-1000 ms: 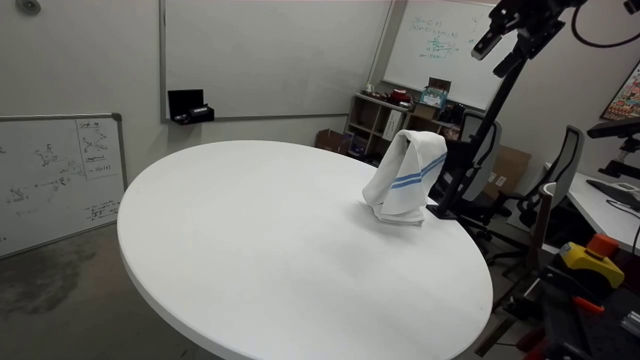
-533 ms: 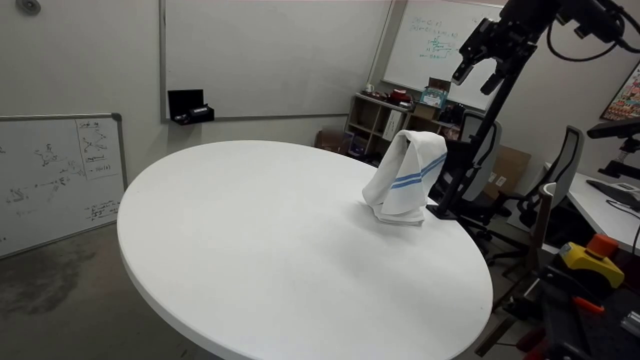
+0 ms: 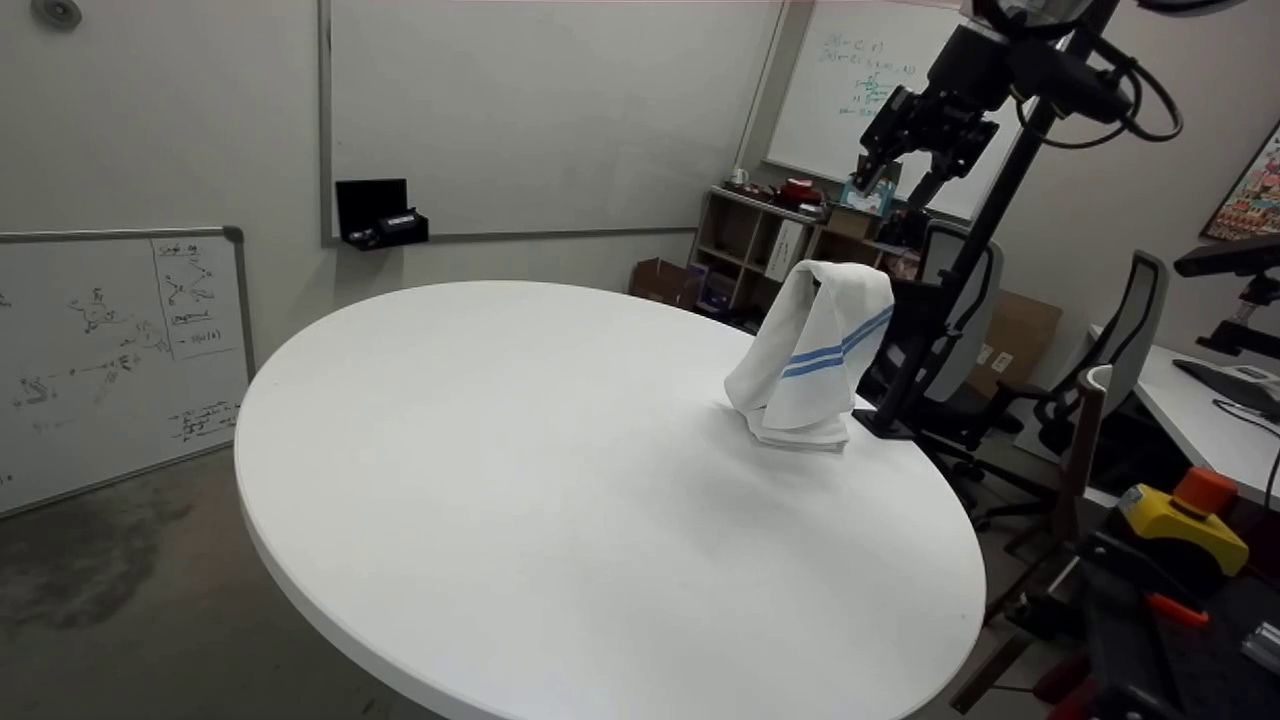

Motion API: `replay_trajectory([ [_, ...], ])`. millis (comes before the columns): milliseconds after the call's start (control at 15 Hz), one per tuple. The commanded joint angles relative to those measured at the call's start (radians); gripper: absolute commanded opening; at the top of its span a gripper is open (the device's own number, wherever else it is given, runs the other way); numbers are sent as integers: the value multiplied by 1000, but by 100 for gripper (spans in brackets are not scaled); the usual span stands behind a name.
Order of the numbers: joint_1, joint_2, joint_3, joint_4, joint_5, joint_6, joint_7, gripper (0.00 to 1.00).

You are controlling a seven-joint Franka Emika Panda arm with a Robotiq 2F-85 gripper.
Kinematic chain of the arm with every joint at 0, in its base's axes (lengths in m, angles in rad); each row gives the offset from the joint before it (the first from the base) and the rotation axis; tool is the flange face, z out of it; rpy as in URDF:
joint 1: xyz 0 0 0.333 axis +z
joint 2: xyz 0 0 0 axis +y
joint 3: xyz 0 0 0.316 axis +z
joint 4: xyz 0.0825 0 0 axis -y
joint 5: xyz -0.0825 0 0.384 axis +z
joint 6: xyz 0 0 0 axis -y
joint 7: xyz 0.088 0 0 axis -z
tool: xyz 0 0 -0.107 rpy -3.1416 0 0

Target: Take the white cloth from the black hanger and place it on the table

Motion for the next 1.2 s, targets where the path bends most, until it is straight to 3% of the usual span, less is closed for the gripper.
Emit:
replay_trajectory([
  [0,38,109,-52,79,-50,13,35,100],
  [467,103,207,-121,111,-34,24,12,100],
  [1133,156,275,-165,124,-15,90,-13,100],
])
